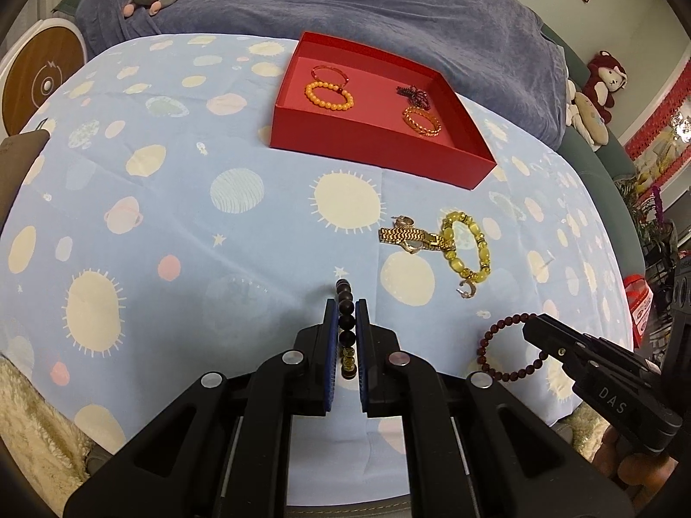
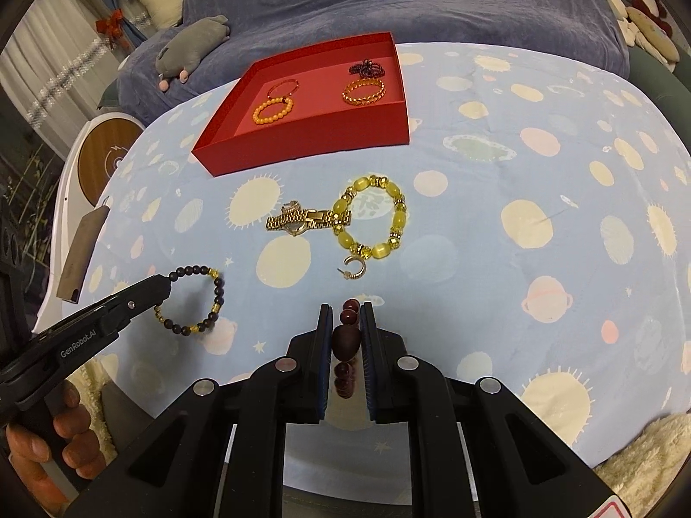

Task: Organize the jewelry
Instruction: 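Carry both bead bracelets into the red box and open both tools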

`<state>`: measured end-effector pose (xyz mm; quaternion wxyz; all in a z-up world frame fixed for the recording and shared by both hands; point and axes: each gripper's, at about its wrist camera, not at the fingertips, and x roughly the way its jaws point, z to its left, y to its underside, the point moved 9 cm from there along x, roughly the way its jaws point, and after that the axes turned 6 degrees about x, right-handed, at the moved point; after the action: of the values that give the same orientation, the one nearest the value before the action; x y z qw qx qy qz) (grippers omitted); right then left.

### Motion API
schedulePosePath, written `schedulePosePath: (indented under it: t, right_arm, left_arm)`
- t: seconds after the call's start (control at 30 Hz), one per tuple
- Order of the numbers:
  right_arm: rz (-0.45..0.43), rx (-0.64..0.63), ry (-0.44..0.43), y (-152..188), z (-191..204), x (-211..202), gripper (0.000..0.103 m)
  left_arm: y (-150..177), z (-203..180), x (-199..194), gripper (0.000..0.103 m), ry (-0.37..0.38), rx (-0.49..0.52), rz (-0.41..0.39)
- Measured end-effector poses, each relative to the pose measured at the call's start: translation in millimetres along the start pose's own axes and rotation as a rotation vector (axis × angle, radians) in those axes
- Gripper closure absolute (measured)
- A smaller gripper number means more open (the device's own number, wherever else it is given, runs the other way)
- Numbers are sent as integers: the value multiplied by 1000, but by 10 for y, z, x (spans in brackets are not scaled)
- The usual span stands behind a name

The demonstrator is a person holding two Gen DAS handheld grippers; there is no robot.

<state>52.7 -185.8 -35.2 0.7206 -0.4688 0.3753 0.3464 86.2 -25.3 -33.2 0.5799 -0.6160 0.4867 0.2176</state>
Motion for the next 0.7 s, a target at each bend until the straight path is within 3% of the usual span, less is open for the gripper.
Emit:
schedulePosePath:
  t: [0.37, 0.7]
  right_arm:
    - [-80, -9, -28, -663, 106, -65, 91]
    - [-143, -49, -80, -1627, 508, 169, 91]
  left_arm:
    - [-583, -66, -93, 95, 31, 12, -56]
    - [-1623, -167, -63, 95, 46, 37, -182]
